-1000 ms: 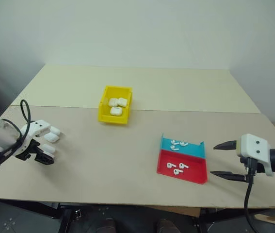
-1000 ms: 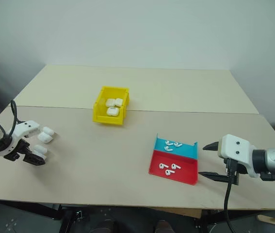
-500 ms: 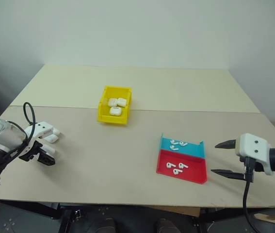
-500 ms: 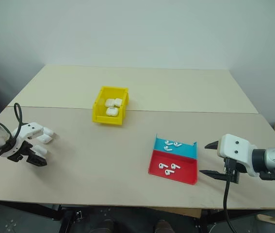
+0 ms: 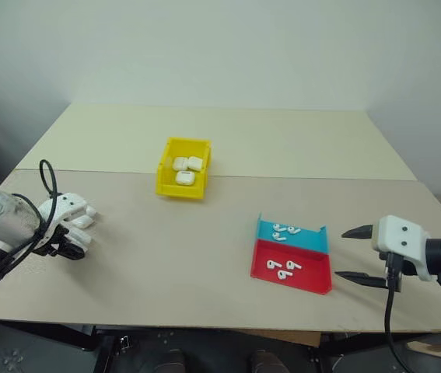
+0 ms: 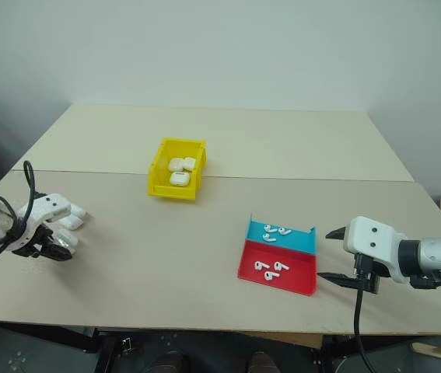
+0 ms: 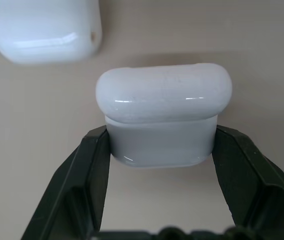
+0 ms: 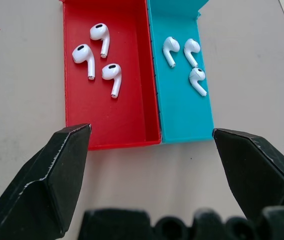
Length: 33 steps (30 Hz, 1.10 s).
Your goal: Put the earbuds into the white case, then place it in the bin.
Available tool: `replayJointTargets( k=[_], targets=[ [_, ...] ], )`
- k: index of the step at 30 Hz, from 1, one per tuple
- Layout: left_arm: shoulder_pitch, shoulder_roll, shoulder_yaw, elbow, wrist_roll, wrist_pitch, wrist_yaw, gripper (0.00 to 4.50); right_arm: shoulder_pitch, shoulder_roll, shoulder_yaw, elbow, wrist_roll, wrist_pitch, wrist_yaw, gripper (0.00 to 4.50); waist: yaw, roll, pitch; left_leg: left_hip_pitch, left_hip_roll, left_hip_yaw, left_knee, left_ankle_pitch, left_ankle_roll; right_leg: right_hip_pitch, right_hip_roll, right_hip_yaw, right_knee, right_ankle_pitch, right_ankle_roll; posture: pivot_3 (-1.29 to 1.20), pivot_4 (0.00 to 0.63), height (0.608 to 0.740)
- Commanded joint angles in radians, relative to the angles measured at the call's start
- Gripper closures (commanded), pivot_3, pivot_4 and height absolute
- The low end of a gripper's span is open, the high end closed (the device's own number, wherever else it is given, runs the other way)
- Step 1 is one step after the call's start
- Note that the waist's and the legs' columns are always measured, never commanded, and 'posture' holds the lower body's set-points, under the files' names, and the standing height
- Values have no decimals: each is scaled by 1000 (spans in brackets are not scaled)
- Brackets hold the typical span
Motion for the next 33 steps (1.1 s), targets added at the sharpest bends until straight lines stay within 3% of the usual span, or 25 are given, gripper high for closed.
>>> replayJointTargets(
  k=[1, 4, 7, 10, 14, 18, 25, 28, 30, 33],
  targets=[
    [69, 7, 203, -190, -65, -75, 53, 1734, -17, -39, -53, -26, 8, -4, 22, 0, 2, 0, 0, 0, 0, 0, 0, 0, 0, 0, 0, 0, 0, 0, 0, 0, 150, 740],
    [194, -113, 375, -340, -136, -236, 134, 1734, -47, -85, -53, -48, 31, 32, 54, 0, 1, 2, -1, 1, 0, 0, 0, 0, 0, 1, -1, 0, 1, 0, 0, 0, 150, 740],
    [244, -213, 432, -462, -225, -256, 142, 1734, -86, -168, -32, -92, 58, 110, 100, 0, 1, 3, -1, 1, -1, 0, 1, 0, 0, 1, -1, 0, 2, 0, 0, 0, 150, 740],
    [307, -373, 513, -539, -300, -419, 200, 1734, -157, -239, 29, -132, 96, 204, 121, 0, 1, 2, -1, 2, 0, 0, 1, 0, 0, 1, -1, 0, 4, 0, 0, 0, 150, 740],
    [390, -588, 553, -532, -375, -700, 224, 1734, -339, -266, 212, -190, 116, 346, 115, 0, -8, 4, -2, 4, 0, 1, 1, 0, 0, 2, -1, 2, 3, 0, 0, 0, 150, 740],
    [425, -700, 524, -467, -436, -889, 138, 1734, -502, -223, 388, -230, 85, 457, 119, 0, -4, 4, -3, 4, 0, 1, 1, 0, 0, 2, -1, 1, 4, 0, -1, 0, 150, 740],
    [501, -761, 453, -401, -537, -1069, -64, 1734, -718, -91, 656, -245, -30, 585, 101, 0, -3, 4, -3, 4, 0, 1, 1, 0, 0, 1, -1, 1, 4, 0, -1, 0, 150, 740],
    [530, -766, 414, -379, -520, -1137, -109, 1734, -755, -53, 729, -239, -70, 589, 115, 584, -2, 4, -3, 3, 0, 1, 1, 0, 0, 1, -1, 1, 3, 0, -1, 0, 150, 740],
    [549, -779, 397, -378, -524, -1141, -98, 1734, -778, -20, 782, -233, -103, 604, 111, 1253, -2, 4, -3, 4, 0, 1, 1, 0, 0, 1, -1, 1, 3, 0, -1, 0, 150, 740],
    [572, -797, 379, -378, -532, -1156, -93, 1734, -799, 9, 854, -230, -166, 612, 105, 1253, 0, 4, -3, 4, 0, 1, 1, 0, 0, 1, -1, 1, 3, 0, -1, 0, 150, 740]
  ],
)
